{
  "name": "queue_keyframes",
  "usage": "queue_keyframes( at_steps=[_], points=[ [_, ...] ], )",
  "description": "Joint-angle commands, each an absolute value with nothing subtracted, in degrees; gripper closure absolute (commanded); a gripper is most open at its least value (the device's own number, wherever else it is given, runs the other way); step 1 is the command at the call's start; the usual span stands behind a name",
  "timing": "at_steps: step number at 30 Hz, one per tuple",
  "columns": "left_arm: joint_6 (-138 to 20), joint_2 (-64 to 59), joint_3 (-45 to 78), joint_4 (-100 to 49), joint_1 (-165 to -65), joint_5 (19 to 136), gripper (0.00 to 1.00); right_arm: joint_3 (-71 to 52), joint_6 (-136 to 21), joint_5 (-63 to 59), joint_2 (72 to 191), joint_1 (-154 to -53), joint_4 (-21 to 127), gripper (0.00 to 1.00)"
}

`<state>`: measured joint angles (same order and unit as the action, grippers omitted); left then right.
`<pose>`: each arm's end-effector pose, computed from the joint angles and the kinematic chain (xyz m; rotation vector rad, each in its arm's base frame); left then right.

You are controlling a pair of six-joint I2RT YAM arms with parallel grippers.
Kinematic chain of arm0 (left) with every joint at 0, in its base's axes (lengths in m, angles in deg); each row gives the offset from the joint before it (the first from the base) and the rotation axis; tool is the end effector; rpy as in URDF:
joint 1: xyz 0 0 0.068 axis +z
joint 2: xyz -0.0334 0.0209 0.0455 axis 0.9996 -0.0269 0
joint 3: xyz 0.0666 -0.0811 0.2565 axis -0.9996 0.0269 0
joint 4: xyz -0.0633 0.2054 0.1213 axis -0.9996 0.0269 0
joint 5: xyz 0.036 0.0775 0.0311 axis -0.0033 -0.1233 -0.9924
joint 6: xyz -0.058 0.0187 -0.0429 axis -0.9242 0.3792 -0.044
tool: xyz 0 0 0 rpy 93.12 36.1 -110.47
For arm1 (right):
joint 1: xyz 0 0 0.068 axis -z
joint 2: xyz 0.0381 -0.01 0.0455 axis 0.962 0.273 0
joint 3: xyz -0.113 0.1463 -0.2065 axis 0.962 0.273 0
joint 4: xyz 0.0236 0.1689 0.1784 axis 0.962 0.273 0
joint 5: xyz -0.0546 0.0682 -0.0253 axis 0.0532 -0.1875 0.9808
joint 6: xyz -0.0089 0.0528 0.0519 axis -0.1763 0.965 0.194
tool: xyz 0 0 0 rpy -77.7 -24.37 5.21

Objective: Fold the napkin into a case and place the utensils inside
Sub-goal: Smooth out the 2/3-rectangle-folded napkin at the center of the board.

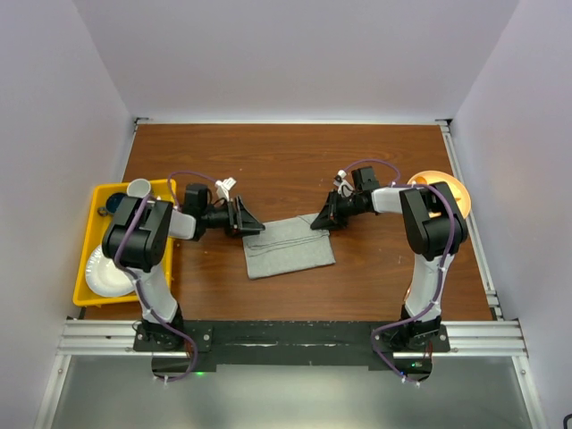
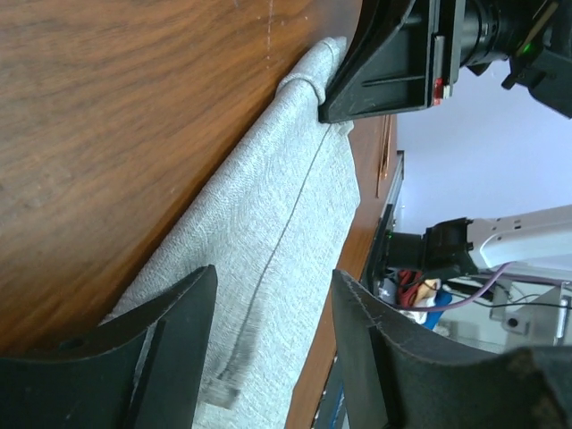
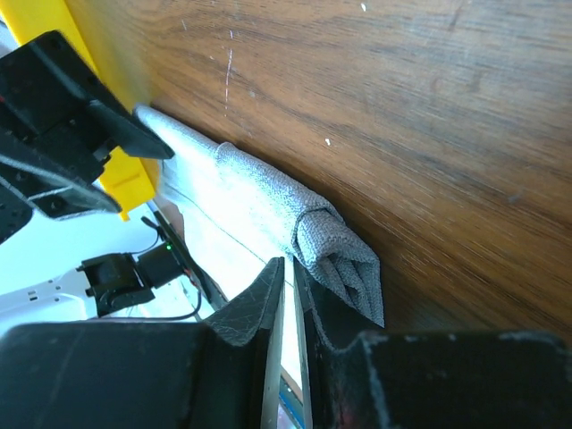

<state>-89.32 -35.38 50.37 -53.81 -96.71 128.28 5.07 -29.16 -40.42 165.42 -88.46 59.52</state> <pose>0.3114 -0.0994 0.1077 -0.0721 2.3362 -1.6172 0.3514 0.1359 0.1032 0.1961 2.7246 1.3330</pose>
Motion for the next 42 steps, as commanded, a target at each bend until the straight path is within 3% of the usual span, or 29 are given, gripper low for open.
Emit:
queue_keyframes(
  at_steps=[1, 3, 6, 7, 12, 15, 22, 26, 33, 39, 42],
  points=[
    [-84.23, -28.87, 46.76, -49.04, -97.06, 128.41, 0.41, 7.44, -33.65, -26.43, 168.31, -87.43, 62.63, 0.86],
    [-86.94, -27.9, 43.51, -50.87, -98.65, 127.54, 0.45, 7.62, -33.91, -26.34, 168.04, -87.43, 62.54, 0.93],
    [-96.87, -29.56, 41.92, -62.02, -103.91, 125.17, 0.6, 8.32, -33.65, -26.17, 168.04, -87.43, 62.1, 1.0],
    [-99.94, -30.26, 41.48, -64.22, -106.54, 123.94, 0.65, 8.41, -33.47, -26.17, 168.13, -87.34, 61.93, 1.0],
    [-104.97, -36.5, 42.79, -72.41, -109.38, 121.64, 0.71, 8.58, -33.47, -25.47, 168.04, -87.34, 62.36, 1.0],
    [-102.09, -38.18, 44.9, -69.09, -108.5, 121.73, 0.71, 8.58, -33.47, -25.29, 168.22, -87.34, 62.71, 1.0],
    [-86.73, -36.6, 50.96, -52.33, -103.32, 120.68, 0.54, 8.67, -33.91, -25.55, 168.57, -87.34, 63.15, 1.0],
    [-85.56, -34.85, 50.01, -51.85, -100.59, 123.48, 0.54, 8.76, -34.44, -25.82, 168.48, -87.43, 62.89, 1.0],
    [-93.02, -35.01, 35.71, -58.88, -109.8, 121.83, 0.87, 9.02, -34.44, -25.47, 168.48, -87.43, 62.36, 1.0],
    [-97.59, -42.83, 28.83, -61.95, -115.17, 116.64, 1.0, 9.37, -34.0, -25.38, 168.22, -87.43, 62.63, 1.0],
    [-96.72, -44.86, 28.04, -60.47, -117.28, 114.79, 1.0, 9.46, -34.17, -25.55, 168.04, -87.34, 62.8, 1.0]
  ],
)
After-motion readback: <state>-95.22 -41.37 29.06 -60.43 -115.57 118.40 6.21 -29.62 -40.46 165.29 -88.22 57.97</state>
